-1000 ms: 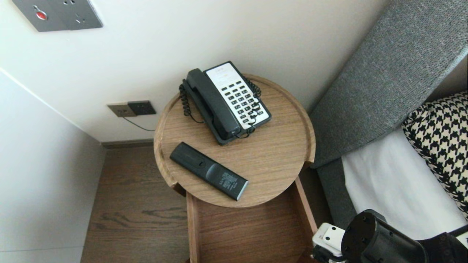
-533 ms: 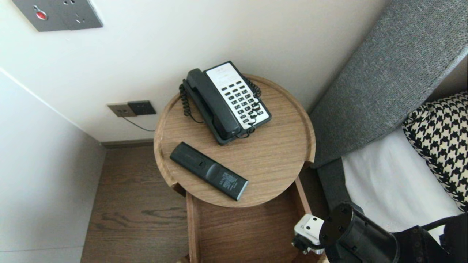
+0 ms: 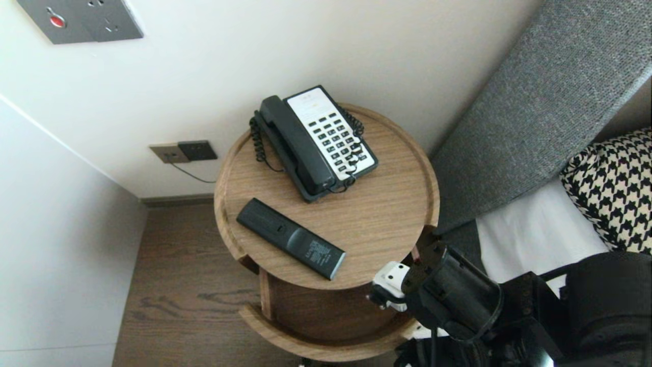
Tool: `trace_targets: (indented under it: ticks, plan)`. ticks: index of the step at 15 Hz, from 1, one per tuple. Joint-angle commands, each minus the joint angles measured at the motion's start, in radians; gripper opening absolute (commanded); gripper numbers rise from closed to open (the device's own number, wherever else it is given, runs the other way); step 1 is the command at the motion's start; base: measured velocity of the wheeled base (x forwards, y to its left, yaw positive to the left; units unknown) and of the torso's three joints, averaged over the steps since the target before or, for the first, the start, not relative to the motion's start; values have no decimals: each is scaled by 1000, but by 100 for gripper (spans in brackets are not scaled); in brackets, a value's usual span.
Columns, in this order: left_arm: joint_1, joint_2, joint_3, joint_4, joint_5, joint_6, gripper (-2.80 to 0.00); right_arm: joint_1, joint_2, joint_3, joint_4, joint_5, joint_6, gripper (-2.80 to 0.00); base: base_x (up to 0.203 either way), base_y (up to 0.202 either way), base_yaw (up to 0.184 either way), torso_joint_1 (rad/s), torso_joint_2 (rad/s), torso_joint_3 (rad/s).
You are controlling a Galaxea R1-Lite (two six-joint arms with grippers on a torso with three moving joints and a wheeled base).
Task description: Close the nightstand drawer
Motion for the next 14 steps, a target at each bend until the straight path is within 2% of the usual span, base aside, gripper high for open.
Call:
trace_targets:
  ticks: [1,6,14]
  plan:
    - [0,-2,0,0,0,0,-280,-6,66,-53,3,-1,-12,-280,0,0,0,0,0,0]
    - [0,-2,0,0,0,0,-280,-24,127,-150,6,-5,-24,-280,0,0,0,0,0,0]
    - [0,-2,0,0,0,0,-280,-52,138,-225,29,-31,-57,-280,0,0,0,0,0,0]
